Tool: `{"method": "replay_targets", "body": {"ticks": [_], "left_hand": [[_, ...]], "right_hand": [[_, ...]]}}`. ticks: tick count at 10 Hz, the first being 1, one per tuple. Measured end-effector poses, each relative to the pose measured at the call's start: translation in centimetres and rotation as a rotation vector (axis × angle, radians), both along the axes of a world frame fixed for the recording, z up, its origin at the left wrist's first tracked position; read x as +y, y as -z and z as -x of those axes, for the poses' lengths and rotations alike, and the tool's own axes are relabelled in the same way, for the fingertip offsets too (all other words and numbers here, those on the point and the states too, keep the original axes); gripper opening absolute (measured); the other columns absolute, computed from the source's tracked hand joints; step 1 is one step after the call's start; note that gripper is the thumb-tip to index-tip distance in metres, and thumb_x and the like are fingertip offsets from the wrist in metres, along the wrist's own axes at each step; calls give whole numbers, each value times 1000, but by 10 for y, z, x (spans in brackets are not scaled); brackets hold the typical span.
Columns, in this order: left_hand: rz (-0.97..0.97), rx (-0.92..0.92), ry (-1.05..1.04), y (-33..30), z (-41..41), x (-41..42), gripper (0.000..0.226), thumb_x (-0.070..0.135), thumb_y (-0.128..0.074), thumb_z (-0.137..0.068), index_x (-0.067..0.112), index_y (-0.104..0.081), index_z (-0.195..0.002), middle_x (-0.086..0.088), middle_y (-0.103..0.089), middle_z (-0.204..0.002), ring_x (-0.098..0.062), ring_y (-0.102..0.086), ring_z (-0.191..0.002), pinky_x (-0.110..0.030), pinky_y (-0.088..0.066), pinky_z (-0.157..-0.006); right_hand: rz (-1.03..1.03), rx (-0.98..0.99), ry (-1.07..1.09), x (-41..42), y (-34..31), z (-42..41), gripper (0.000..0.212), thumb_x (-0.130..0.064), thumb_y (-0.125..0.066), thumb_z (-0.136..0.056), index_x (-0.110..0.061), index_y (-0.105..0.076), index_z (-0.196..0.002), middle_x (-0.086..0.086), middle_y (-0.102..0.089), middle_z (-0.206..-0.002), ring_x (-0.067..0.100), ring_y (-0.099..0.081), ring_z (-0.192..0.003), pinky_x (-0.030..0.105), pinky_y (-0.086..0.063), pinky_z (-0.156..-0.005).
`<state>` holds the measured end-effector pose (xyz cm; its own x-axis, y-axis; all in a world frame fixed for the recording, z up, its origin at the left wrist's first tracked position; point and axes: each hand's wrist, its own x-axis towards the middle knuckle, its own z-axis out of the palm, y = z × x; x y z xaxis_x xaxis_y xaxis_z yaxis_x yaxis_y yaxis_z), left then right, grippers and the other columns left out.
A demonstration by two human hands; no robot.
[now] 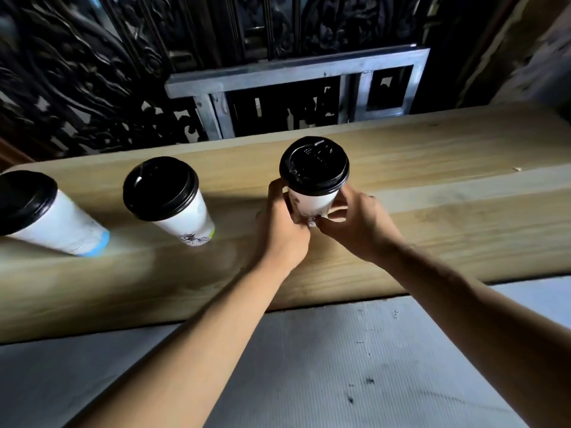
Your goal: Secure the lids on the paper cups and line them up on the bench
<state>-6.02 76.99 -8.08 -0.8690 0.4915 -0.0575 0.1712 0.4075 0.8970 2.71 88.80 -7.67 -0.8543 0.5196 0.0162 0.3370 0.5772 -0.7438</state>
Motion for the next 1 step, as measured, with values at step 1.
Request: {"method": "replay_targets", "body": {"ticks": [1], "left_hand": [[-6,-83,19,7,-6,-13,68,-13,-63,-84,12,-46,-145,-10,-70,-122,-26,-66,-113,-21,-50,-90]], "right_hand": [[32,-30,85,-11,0,-7,63,-14,-71,-82,-12,-50,-141,2,-72,-118,16,-68,-101,16,-48,-80]]}}
